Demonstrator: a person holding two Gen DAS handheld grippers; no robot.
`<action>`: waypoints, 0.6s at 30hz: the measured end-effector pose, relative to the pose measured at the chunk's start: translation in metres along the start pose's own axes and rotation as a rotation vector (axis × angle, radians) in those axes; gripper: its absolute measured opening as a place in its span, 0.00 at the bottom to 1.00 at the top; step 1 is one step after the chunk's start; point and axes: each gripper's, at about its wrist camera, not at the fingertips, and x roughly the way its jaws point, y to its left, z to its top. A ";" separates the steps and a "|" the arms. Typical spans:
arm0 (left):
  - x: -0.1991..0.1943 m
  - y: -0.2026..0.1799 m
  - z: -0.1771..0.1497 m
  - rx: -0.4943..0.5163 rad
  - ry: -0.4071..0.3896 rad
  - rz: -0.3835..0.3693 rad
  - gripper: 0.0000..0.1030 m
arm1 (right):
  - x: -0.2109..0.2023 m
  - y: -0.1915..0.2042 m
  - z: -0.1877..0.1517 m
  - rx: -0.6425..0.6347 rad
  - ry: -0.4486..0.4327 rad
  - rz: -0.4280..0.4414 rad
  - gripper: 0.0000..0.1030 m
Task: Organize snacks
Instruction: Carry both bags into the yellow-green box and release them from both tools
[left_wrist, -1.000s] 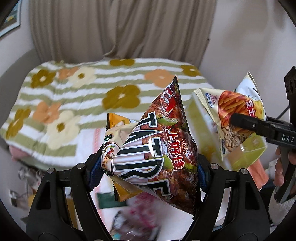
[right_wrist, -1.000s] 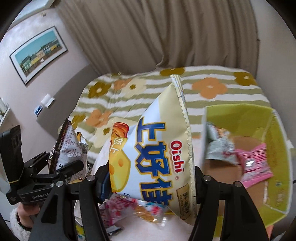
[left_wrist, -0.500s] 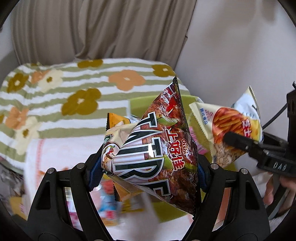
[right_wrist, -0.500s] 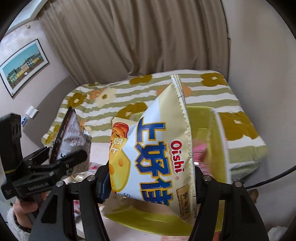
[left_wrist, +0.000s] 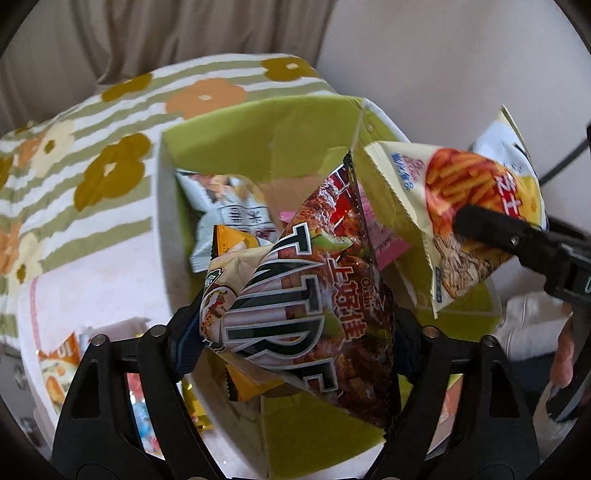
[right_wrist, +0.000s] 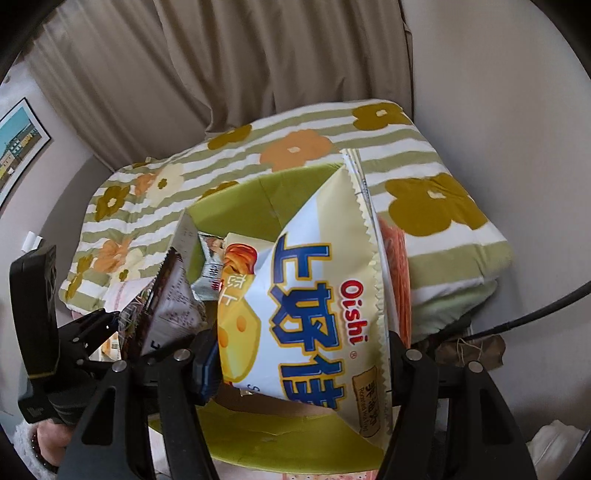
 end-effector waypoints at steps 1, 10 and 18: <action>0.003 -0.003 -0.001 0.010 0.006 -0.009 0.83 | 0.001 -0.001 0.000 0.006 0.003 -0.008 0.59; -0.003 -0.002 -0.006 0.064 0.014 -0.009 0.99 | 0.009 -0.010 0.001 0.052 0.016 -0.028 0.59; -0.027 0.018 -0.010 0.038 -0.015 0.019 0.99 | 0.009 -0.004 -0.006 0.038 0.050 -0.005 0.59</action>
